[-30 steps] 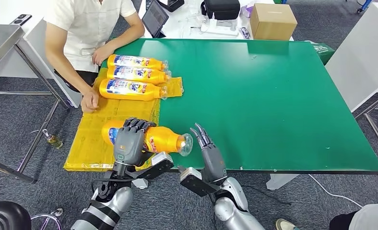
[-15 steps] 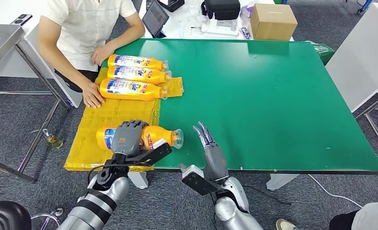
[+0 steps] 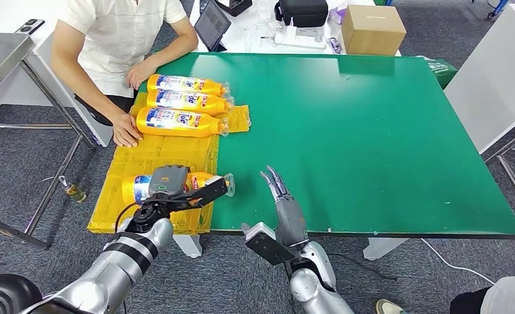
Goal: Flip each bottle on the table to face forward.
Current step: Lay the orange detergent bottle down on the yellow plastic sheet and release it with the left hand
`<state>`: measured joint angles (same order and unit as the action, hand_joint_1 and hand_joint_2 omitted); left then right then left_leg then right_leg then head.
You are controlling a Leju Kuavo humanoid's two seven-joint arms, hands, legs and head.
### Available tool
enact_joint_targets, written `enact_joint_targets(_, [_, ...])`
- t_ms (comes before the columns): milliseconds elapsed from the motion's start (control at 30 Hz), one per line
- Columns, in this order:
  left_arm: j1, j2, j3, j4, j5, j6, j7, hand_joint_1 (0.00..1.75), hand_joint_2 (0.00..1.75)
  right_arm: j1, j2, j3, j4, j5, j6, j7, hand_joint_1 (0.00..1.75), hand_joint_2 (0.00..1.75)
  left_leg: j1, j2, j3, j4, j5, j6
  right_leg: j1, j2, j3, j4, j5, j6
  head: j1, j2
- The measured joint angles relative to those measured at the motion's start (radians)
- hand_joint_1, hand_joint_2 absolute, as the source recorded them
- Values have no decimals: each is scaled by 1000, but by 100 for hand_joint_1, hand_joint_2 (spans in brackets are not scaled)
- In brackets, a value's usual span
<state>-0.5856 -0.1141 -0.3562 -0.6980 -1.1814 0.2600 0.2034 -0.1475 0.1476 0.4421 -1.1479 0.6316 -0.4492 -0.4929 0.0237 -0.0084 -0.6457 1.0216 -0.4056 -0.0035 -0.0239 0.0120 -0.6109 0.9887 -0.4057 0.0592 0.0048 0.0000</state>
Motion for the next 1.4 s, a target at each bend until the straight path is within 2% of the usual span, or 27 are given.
enact_joint_targets(33, [-9,-3,10,16,28,-7,-27,3,175,0,2,-1,2,-3,-1,-2,0,175,0,0,0,0,0,0,0,0,0,0,0,0,0,0])
enact_joint_targets(167, [-30,-11,48,55,196,-95,-183,0,175,0,3,-3,12,-28,-9,-22,0,175,0,0,1,0,0,0,0,-1,1,0,0,0,0,0])
enact_joint_targets(300, [-31,-18,75,66,341,-188,-295,0,175,-1,2,-3,23,-62,-18,-47,0,0,0,0,1,0,0,0,0,-1,2,0,0,0,0,0])
enact_joint_targets(433, [-31,-18,80,66,388,-206,-315,0,175,-5,2,-3,32,-80,-21,-55,0,0,0,-1,1,0,0,0,0,-1,2,0,0,0,0,0])
enact_joint_targets(867, [-31,-17,79,66,394,-205,-310,0,175,-11,2,-3,47,-82,-22,-56,0,0,0,-1,1,0,0,0,0,-1,2,0,0,0,0,0])
enact_joint_targets(1033, [-30,-17,66,69,387,-180,-283,0,175,-11,0,-3,49,-86,-26,-55,0,0,0,-1,1,0,0,0,0,-1,2,0,0,0,0,0])
enact_joint_targets(1133, [-17,-16,54,58,417,-137,-316,0,175,-11,-3,-3,51,-87,-34,-55,0,0,0,-1,2,0,0,0,0,-1,2,0,0,0,0,0])
enact_joint_targets(1200, [19,-16,48,19,503,-98,-390,0,175,-10,-5,-3,53,-91,-42,-63,0,0,0,0,2,0,0,0,0,-1,2,0,0,0,0,0])
enact_joint_targets(1267, [82,-19,48,-60,685,-92,-512,0,175,-9,-8,-3,55,-114,-50,-84,0,0,0,0,1,0,0,0,0,-1,2,0,0,0,0,0])
enact_joint_targets(1333, [157,-29,49,-169,950,-143,-631,0,175,-6,-8,-3,55,-170,-48,-114,0,0,0,0,1,0,0,0,0,-1,2,0,0,0,0,0])
enact_joint_targets(1400, [235,-41,52,-289,1205,-222,-689,0,175,-1,-6,-6,47,-250,-26,-145,0,0,0,0,0,0,-1,0,0,-1,1,0,-1,0,0,0])
